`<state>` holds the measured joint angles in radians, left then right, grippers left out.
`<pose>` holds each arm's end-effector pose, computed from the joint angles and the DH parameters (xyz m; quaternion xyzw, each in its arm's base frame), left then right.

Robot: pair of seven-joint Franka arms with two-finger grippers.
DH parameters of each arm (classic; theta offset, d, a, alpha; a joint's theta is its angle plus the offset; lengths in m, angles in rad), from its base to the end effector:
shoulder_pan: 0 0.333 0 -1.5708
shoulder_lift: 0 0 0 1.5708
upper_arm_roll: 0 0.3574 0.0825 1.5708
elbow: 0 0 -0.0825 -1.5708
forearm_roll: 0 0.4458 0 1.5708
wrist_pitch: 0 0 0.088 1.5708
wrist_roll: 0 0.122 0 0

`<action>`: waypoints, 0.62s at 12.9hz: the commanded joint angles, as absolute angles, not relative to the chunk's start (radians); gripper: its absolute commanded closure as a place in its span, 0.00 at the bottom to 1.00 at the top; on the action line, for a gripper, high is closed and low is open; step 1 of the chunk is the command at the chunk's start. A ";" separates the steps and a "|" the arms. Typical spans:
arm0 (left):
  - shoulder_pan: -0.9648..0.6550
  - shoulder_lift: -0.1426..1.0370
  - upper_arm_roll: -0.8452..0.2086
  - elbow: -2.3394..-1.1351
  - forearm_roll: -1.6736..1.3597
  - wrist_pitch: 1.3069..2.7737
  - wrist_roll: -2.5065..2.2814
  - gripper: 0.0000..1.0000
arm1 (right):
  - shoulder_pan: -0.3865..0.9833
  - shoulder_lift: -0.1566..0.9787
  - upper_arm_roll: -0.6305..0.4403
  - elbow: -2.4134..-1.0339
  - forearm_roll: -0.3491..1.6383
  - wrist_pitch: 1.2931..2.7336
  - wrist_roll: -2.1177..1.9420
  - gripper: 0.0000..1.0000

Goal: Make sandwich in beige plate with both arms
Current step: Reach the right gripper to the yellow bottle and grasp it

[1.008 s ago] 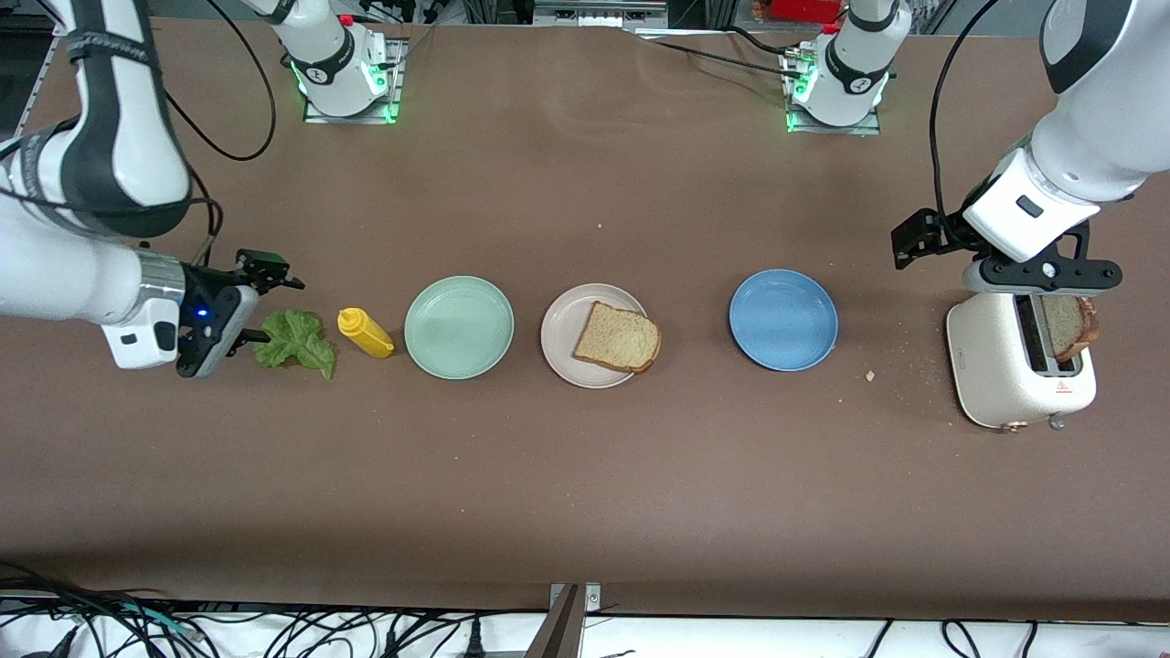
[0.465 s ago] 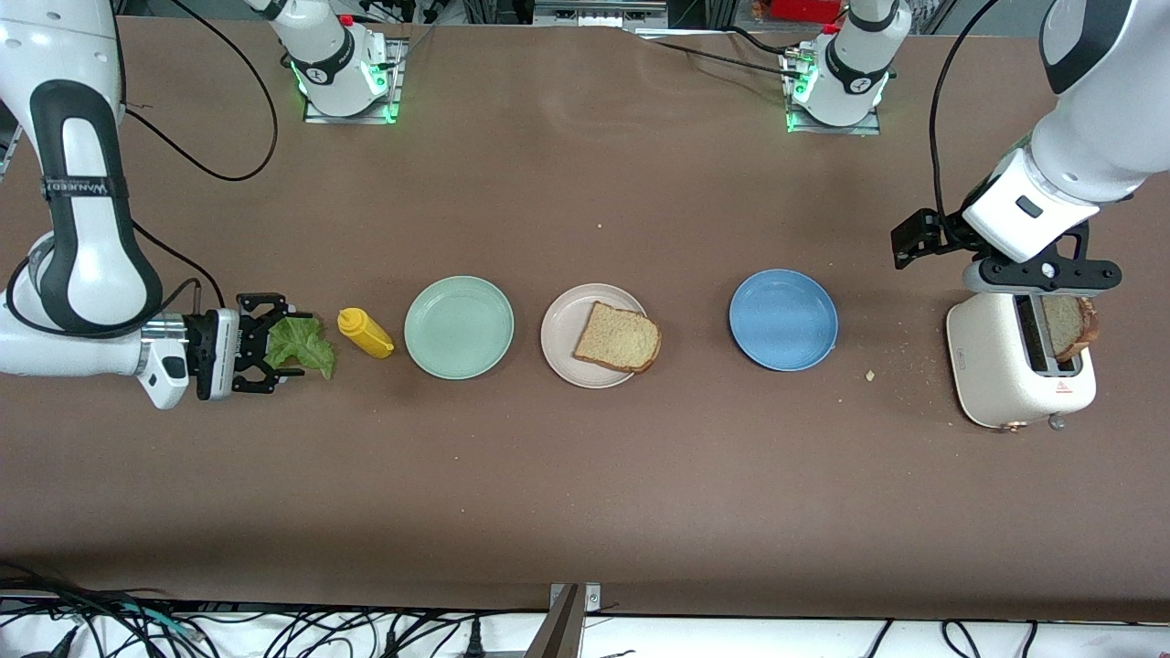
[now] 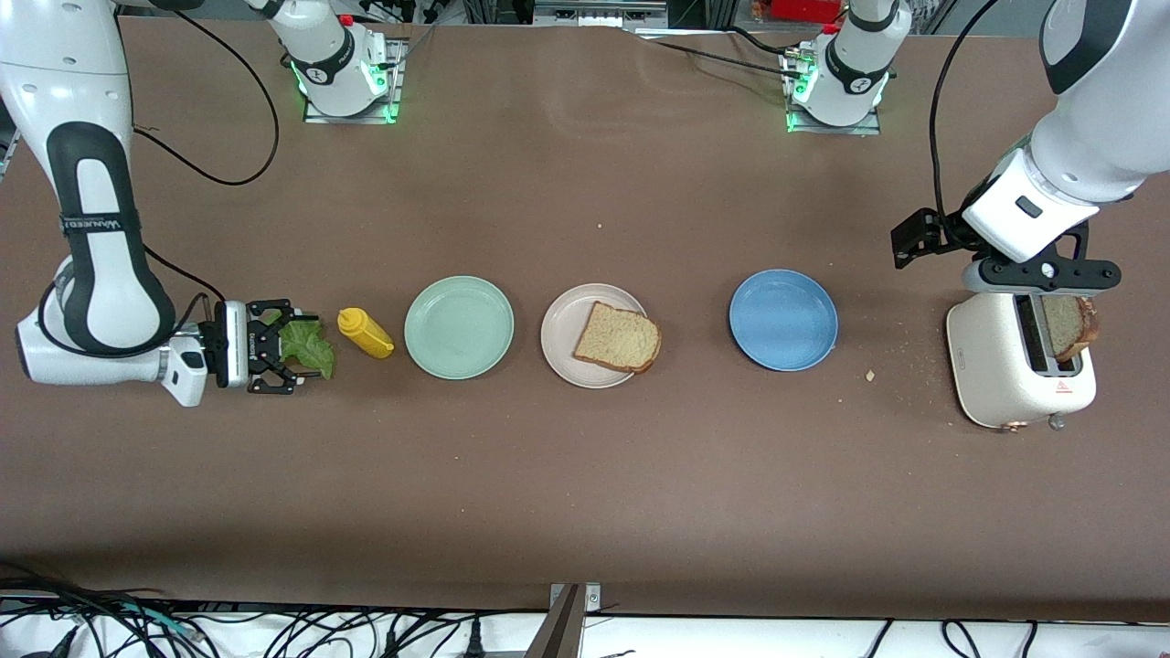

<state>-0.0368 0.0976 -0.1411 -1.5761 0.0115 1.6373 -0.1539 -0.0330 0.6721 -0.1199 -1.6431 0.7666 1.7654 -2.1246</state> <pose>0.6428 -0.1102 0.5924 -0.9998 0.0123 0.0177 0.0018 0.7041 -0.0288 0.1886 -0.6393 -0.6646 -0.1661 0.3493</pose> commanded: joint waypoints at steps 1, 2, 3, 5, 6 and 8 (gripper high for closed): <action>-0.032 0.104 -0.143 -1.551 -0.002 1.615 -0.163 0.00 | -0.057 0.678 -0.107 -1.695 0.828 1.758 -2.258 0.00; -0.032 0.104 -0.143 -1.549 -0.002 1.615 -0.163 0.00 | -0.057 0.692 -0.107 -1.710 0.859 1.764 -2.305 0.00; -0.032 0.104 -0.143 -1.549 -0.003 1.615 -0.163 0.00 | -0.057 0.709 -0.107 -1.713 0.877 1.766 -2.325 0.00; -0.032 0.104 -0.143 -1.549 -0.005 1.615 -0.163 0.00 | -0.057 0.727 -0.107 -1.713 0.897 1.775 -2.327 0.00; -0.032 0.104 -0.143 -1.549 -0.005 1.615 -0.163 0.00 | -0.057 0.744 -0.107 -1.713 0.926 1.773 -2.329 0.00; -0.032 0.104 -0.143 -1.549 -0.005 1.615 -0.163 0.00 | -0.054 0.755 -0.106 -1.715 0.952 1.779 -2.329 0.00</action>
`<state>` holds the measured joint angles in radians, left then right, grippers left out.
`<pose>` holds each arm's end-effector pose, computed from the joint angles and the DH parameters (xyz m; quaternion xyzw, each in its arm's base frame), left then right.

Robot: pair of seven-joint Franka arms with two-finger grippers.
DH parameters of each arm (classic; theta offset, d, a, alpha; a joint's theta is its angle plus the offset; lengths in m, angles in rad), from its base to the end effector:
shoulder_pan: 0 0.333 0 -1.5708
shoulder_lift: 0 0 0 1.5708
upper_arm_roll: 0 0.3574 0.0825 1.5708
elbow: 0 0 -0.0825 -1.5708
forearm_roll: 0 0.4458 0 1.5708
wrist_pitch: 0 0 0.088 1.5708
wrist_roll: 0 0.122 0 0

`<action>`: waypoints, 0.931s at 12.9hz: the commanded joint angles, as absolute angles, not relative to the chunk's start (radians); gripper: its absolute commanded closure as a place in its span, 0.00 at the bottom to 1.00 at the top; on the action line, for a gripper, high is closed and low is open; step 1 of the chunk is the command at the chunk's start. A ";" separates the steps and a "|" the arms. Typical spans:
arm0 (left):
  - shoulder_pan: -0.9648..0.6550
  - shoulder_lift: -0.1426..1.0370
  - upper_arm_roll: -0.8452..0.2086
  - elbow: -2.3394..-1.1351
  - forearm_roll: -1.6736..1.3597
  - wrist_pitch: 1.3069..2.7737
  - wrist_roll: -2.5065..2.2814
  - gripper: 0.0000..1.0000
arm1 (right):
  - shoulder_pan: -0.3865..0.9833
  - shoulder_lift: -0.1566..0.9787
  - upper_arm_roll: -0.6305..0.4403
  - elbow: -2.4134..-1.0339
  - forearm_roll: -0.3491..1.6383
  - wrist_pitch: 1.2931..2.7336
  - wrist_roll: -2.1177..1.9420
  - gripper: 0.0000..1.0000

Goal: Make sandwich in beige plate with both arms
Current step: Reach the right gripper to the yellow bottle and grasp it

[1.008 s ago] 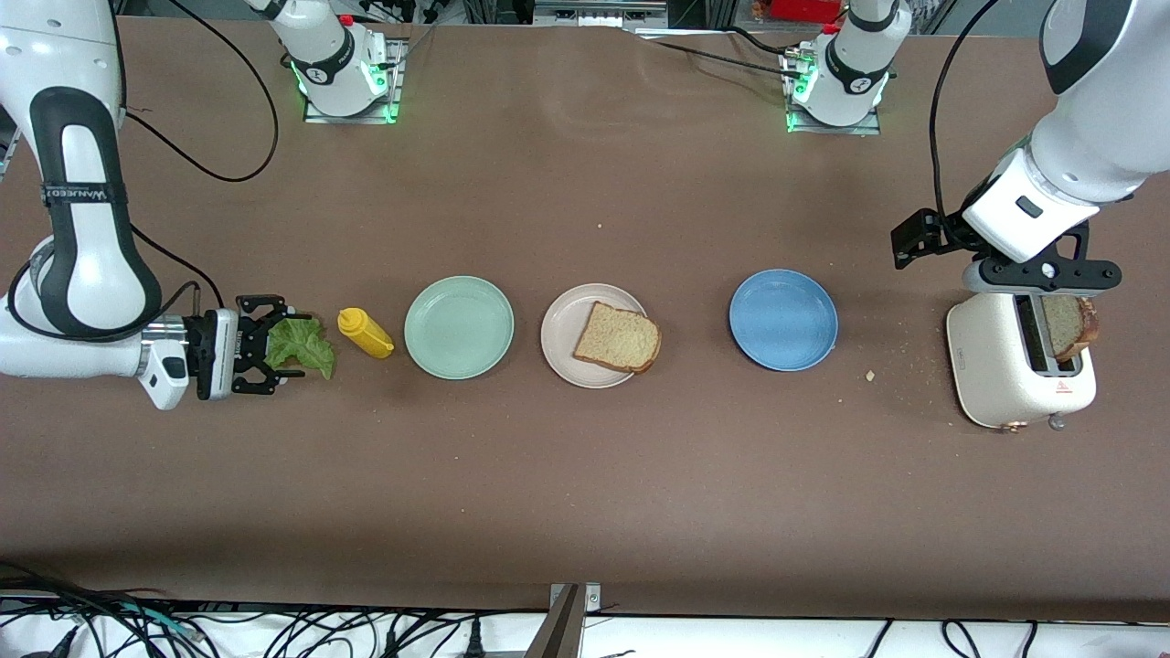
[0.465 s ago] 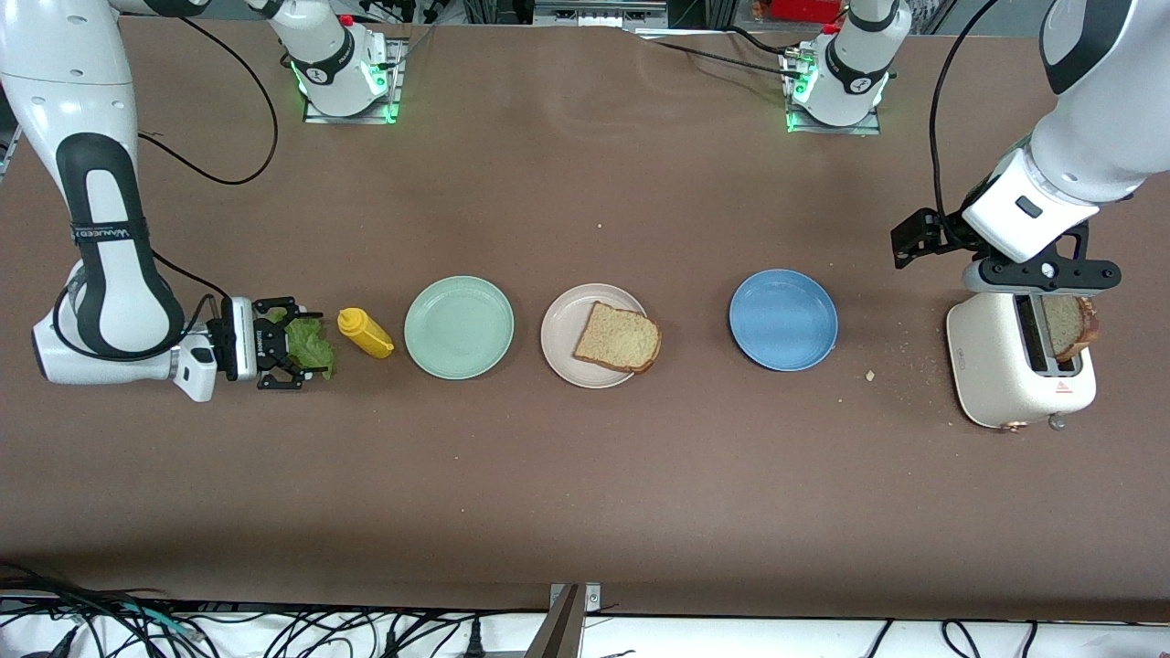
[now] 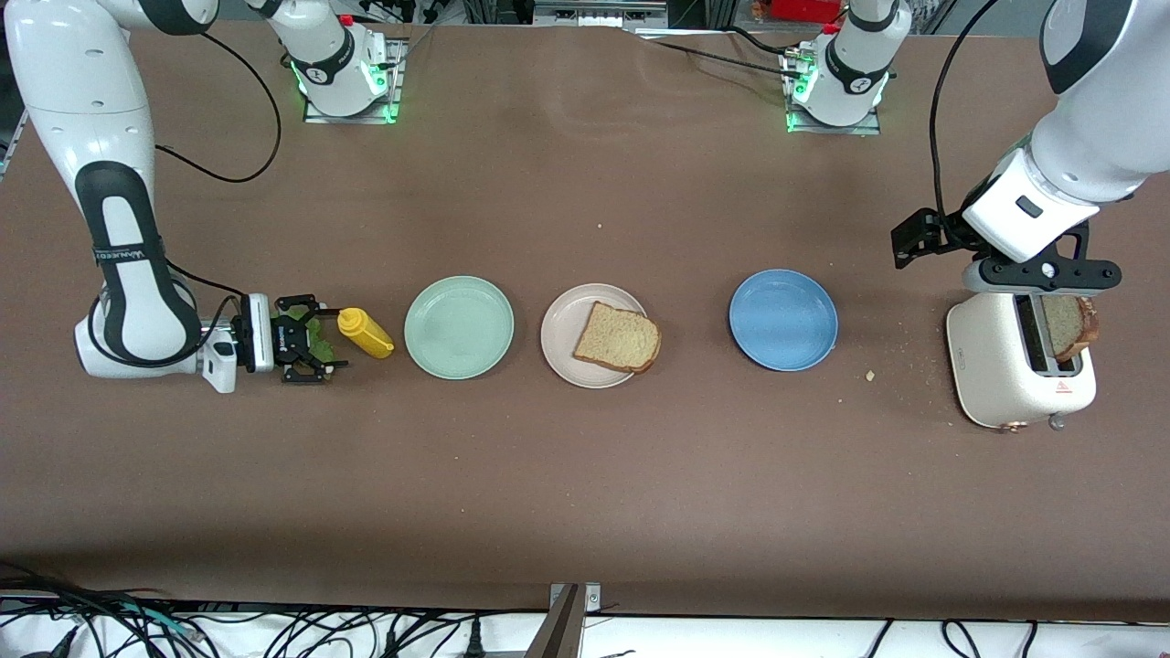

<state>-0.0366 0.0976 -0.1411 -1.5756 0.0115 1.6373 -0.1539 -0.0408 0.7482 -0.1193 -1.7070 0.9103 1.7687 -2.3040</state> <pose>0.6428 -0.1100 0.5927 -0.9998 0.0122 0.0174 0.0018 0.6746 -0.0230 0.1177 -0.6104 -0.6520 -0.2201 0.3922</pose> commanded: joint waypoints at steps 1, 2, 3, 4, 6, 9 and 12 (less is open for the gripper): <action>-0.032 0.104 -0.143 -1.549 -0.005 1.615 -0.164 0.00 | -0.051 0.750 -0.106 -1.724 0.957 1.790 -2.329 0.00; -0.032 0.104 -0.143 -1.549 -0.005 1.615 -0.163 0.00 | -0.049 0.749 -0.103 -1.732 0.957 1.804 -2.329 0.00; -0.032 0.104 -0.143 -1.549 -0.005 1.615 -0.163 0.00 | -0.049 0.749 -0.100 -1.736 0.959 1.815 -2.329 0.00; -0.034 0.104 -0.143 -1.551 -0.005 1.615 -0.163 0.00 | -0.040 0.749 -0.100 -1.741 0.965 1.824 -2.329 0.00; -0.032 0.104 -0.143 -1.549 -0.005 1.615 -0.163 0.00 | -0.009 0.746 -0.100 -1.750 0.995 1.838 -2.327 0.00; -0.034 0.104 -0.143 -1.549 -0.006 1.615 -0.163 0.00 | 0.018 0.742 -0.100 -1.759 1.026 1.864 -2.327 0.00; -0.034 0.104 -0.143 -1.549 -0.006 1.615 -0.163 0.00 | 0.018 0.729 -0.101 -1.759 1.026 1.873 -2.313 0.73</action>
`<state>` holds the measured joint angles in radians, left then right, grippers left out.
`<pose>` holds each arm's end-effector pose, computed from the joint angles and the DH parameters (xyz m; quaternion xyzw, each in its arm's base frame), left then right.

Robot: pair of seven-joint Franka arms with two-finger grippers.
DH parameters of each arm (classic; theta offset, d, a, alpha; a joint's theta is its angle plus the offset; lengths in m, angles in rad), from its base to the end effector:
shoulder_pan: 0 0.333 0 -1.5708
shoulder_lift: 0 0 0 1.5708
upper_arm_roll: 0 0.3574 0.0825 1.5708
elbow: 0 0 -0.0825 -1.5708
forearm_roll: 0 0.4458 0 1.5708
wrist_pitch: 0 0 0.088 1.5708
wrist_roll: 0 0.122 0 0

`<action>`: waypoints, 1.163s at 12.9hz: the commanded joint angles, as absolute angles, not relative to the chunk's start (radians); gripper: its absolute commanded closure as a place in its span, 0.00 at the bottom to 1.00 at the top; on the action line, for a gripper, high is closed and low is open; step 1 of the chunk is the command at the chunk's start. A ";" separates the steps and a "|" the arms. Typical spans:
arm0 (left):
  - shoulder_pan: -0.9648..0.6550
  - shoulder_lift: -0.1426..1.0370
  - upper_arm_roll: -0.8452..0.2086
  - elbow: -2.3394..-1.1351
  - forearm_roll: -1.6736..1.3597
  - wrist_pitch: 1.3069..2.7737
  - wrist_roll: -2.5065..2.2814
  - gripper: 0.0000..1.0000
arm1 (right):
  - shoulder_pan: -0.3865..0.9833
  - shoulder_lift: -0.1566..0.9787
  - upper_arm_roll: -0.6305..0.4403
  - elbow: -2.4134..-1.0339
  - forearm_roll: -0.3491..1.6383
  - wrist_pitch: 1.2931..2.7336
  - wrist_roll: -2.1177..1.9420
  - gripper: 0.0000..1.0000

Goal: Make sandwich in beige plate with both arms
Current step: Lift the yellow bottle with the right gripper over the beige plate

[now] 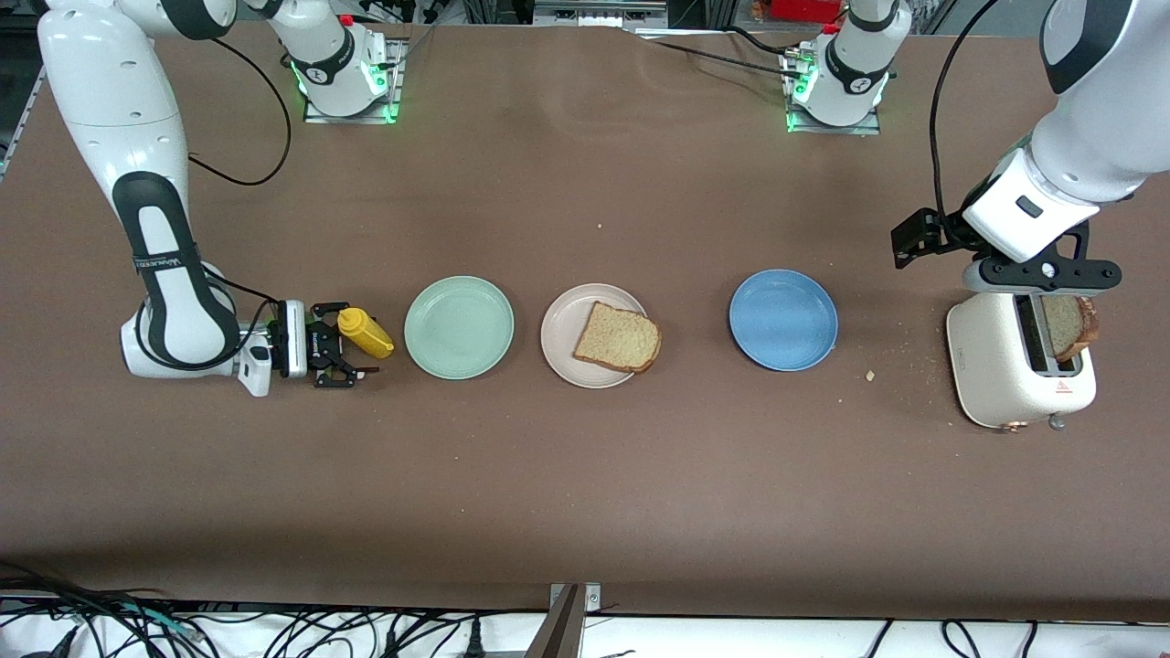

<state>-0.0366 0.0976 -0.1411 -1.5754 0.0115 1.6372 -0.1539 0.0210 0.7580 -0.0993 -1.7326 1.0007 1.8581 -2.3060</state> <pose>0.6428 -0.1100 0.5928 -0.9998 0.0122 0.0174 0.0018 0.6768 0.0274 0.1034 -0.6172 -0.6448 -0.2385 0.3826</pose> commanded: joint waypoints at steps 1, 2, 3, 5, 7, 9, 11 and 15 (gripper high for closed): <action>-0.034 0.104 -0.143 -1.549 -0.006 1.615 -0.163 0.00 | 0.018 0.724 -0.101 -1.756 1.022 1.881 -2.307 1.00; -0.034 0.104 -0.143 -1.549 -0.006 1.615 -0.164 0.00 | 0.020 0.713 -0.101 -1.752 1.002 1.902 -2.307 1.00; -0.034 0.104 -0.143 -1.551 -0.006 1.615 -0.163 0.00 | 0.029 0.687 -0.101 -1.750 0.968 1.933 -2.293 1.00; -0.032 0.104 -0.143 -1.551 -0.006 1.615 -0.163 0.00 | 0.061 0.617 -0.101 -1.752 0.794 1.966 -2.057 1.00; -0.034 0.104 -0.143 -1.551 -0.006 1.615 -0.163 0.00 | 0.122 0.537 -0.101 -1.755 0.601 1.971 -1.820 1.00; -0.034 0.104 -0.143 -1.551 -0.006 1.615 -0.163 0.00 | 0.173 0.503 -0.103 -1.750 0.514 1.971 -1.654 1.00; -0.032 0.104 -0.143 -1.551 -0.006 1.615 -0.163 0.00 | 0.242 0.499 -0.107 -1.747 0.468 1.988 -1.551 1.00; -0.032 0.104 -0.143 -1.551 -0.006 1.615 -0.163 0.00 | 0.404 0.465 -0.124 -1.695 0.228 2.011 -1.190 1.00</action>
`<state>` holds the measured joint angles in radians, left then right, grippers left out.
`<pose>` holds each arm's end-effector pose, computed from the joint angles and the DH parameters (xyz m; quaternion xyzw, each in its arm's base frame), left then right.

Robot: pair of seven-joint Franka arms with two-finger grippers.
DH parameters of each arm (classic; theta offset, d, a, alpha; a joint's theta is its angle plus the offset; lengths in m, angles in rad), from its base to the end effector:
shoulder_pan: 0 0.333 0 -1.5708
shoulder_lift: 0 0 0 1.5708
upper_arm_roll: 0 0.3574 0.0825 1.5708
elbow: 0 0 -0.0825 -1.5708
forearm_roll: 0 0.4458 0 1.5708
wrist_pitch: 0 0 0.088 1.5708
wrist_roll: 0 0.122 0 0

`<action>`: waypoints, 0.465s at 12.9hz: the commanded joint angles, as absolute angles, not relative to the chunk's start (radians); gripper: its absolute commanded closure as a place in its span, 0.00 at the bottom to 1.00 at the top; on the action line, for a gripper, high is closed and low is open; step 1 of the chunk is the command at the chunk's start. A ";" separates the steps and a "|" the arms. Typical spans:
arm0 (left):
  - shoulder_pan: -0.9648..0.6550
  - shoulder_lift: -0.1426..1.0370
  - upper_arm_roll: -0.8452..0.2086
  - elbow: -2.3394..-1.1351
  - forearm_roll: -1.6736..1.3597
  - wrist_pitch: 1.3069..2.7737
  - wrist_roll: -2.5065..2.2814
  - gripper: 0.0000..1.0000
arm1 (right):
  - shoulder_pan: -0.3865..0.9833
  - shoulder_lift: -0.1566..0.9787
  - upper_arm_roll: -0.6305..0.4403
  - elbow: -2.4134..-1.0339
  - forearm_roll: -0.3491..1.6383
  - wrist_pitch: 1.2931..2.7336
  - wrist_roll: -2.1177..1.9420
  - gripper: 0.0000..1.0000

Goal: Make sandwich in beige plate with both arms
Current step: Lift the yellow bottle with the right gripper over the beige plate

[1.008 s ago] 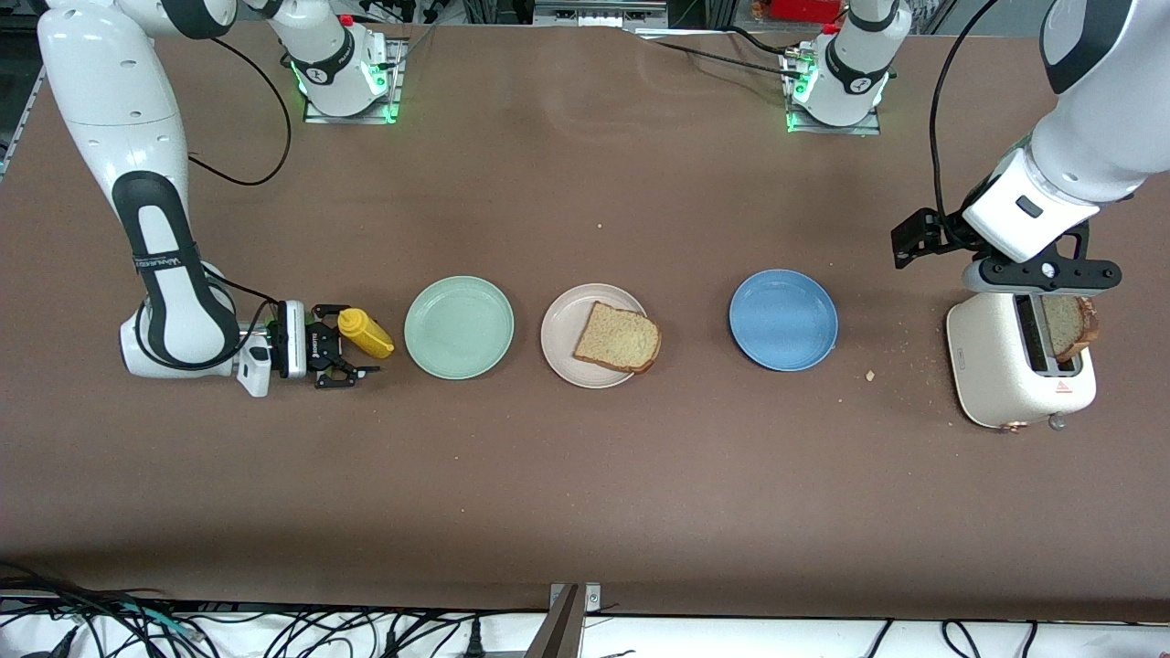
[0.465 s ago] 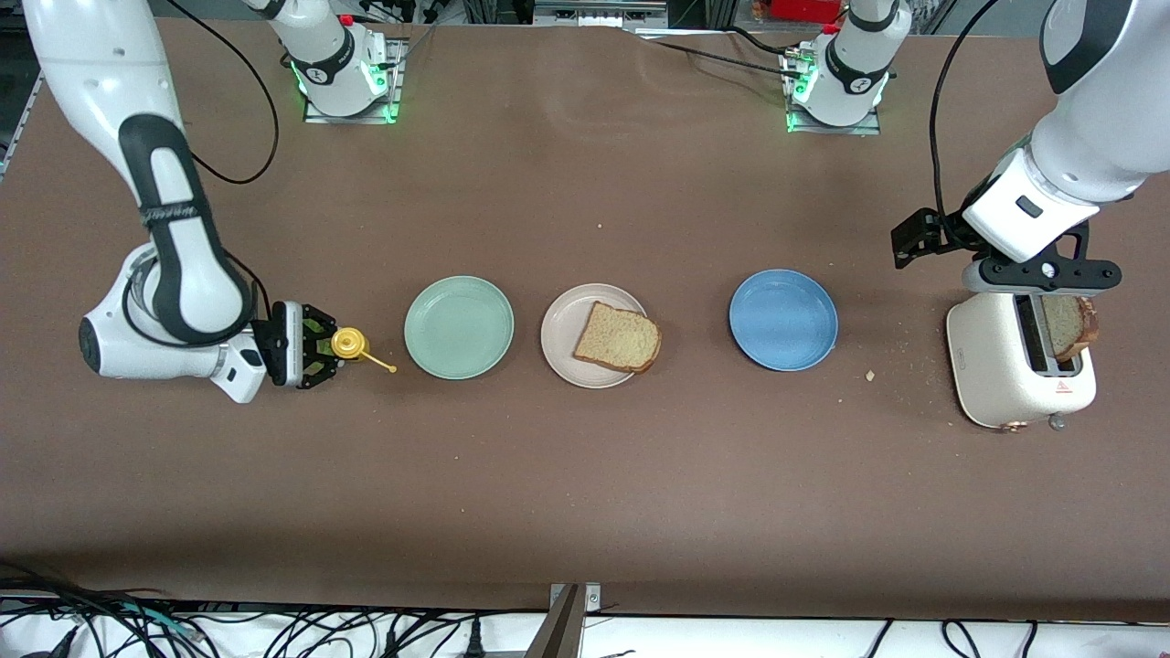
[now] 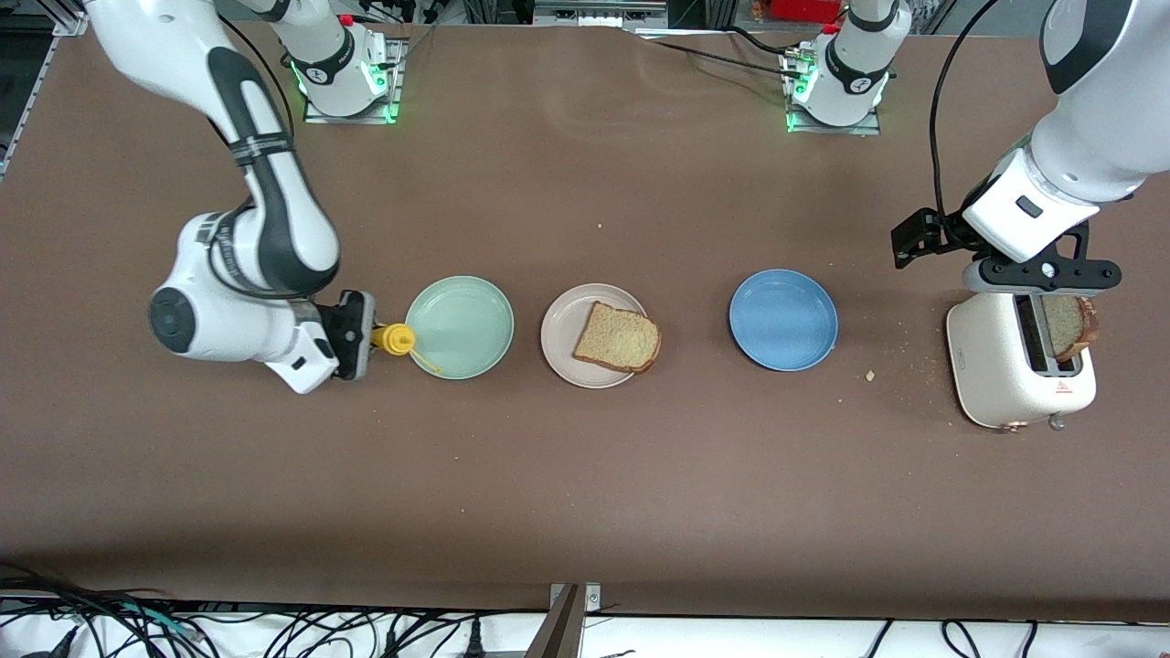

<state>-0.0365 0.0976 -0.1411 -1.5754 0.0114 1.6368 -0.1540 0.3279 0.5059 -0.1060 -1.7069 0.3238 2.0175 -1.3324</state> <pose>0.6428 -0.1100 0.5927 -0.9998 0.0121 0.0176 0.0017 0.6925 0.1862 0.2716 -0.7586 -0.6350 0.0204 0.1447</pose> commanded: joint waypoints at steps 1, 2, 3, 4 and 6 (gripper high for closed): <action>-0.032 0.104 -0.143 -1.551 -0.006 1.615 -0.163 0.00 | 0.443 0.459 -0.124 -1.684 0.160 2.008 -1.104 1.00; -0.032 0.104 -0.143 -1.551 -0.006 1.615 -0.163 0.00 | 0.472 0.459 -0.123 -1.662 0.097 1.991 -1.038 1.00; -0.032 0.104 -0.143 -1.549 -0.006 1.615 -0.163 0.00 | 0.523 0.456 -0.124 -1.654 0.031 1.962 -0.987 1.00; -0.032 0.104 -0.143 -1.551 -0.006 1.615 -0.163 0.00 | 0.572 0.450 -0.126 -1.645 -0.047 1.938 -0.918 1.00; -0.031 0.104 -0.143 -1.551 -0.006 1.615 -0.163 0.00 | 0.649 0.446 -0.126 -1.629 -0.144 1.890 -0.759 1.00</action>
